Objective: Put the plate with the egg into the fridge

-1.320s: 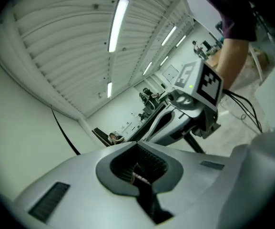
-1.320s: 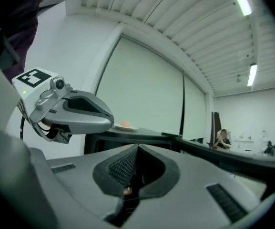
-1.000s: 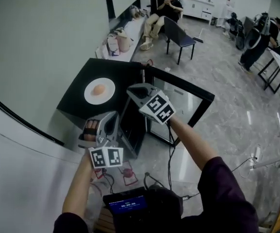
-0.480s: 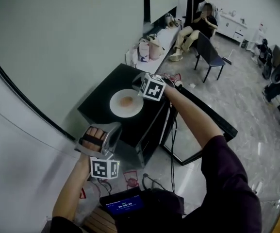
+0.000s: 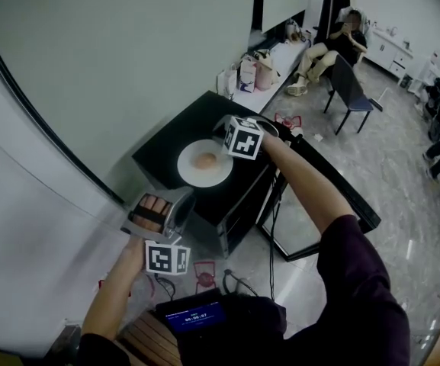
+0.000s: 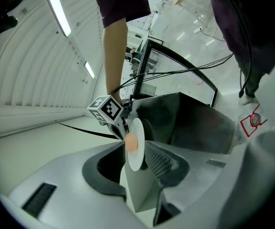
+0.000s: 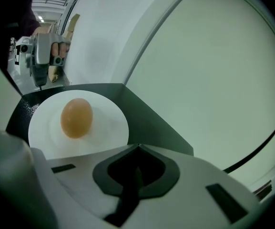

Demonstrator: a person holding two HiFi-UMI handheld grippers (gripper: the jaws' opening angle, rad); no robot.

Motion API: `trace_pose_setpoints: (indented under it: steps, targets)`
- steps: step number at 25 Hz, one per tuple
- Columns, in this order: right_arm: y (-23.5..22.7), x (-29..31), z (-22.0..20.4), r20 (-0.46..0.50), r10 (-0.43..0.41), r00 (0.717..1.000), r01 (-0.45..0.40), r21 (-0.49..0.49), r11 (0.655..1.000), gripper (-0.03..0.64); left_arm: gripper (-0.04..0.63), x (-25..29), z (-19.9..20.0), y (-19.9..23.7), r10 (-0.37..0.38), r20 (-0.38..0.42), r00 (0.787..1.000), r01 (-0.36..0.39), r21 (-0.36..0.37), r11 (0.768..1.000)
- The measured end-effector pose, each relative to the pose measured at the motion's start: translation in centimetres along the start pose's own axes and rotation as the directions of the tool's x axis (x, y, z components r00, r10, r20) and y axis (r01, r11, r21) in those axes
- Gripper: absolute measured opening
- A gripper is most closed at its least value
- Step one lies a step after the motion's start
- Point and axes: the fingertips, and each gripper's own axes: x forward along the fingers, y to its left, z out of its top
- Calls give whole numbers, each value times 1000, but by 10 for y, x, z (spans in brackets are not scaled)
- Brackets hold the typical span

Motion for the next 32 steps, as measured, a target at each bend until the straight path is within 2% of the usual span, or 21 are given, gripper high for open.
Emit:
trace_pose_setpoints:
  steps: [4,9,12,15,18,19,20,23,27,29,32]
  targets:
    - [30,-18,22,21,10,1000,-9,-44,999,6,102,-24,1,-10,-7,-45,999,8,30,1000]
    - [47,-17,36,55,25,998,-21,-83,996,6,104,-20,-10,-18,14,-76,997,-9,57,998]
    - [60,-17,41,67,48,997,-42,-79,996,6,104,-22,-11,-27,-5,-86,996,12,80,997]
    - [67,-17,47,84,75,994,-71,-53,996,6,103,-21,-17,-35,-22,-100,995,34,117,993]
    - [73,-20,52,101,81,992,-79,-25,997,6,100,-19,-22,-38,0,-107,994,15,137,990]
    - [73,-21,54,112,72,991,-71,-10,997,6,55,-18,-22,-37,16,-104,994,-1,140,990]
    - [73,-23,56,130,59,990,-61,15,998,6,28,-18,-23,-37,29,-102,994,-14,143,990]
    - [67,-33,59,194,8,981,-35,134,990,6,20,-18,-23,-36,39,-99,994,-24,146,989]
    - [58,-62,57,300,-67,952,-34,321,946,6,18,-19,-22,-32,61,-91,994,-46,159,986]
    - [53,-82,51,364,-130,923,-44,433,900,6,18,-20,-21,-31,73,-82,994,-61,136,989]
    - [50,-114,40,440,-240,865,-73,584,808,6,18,-25,-18,-24,93,-73,993,-84,124,989]
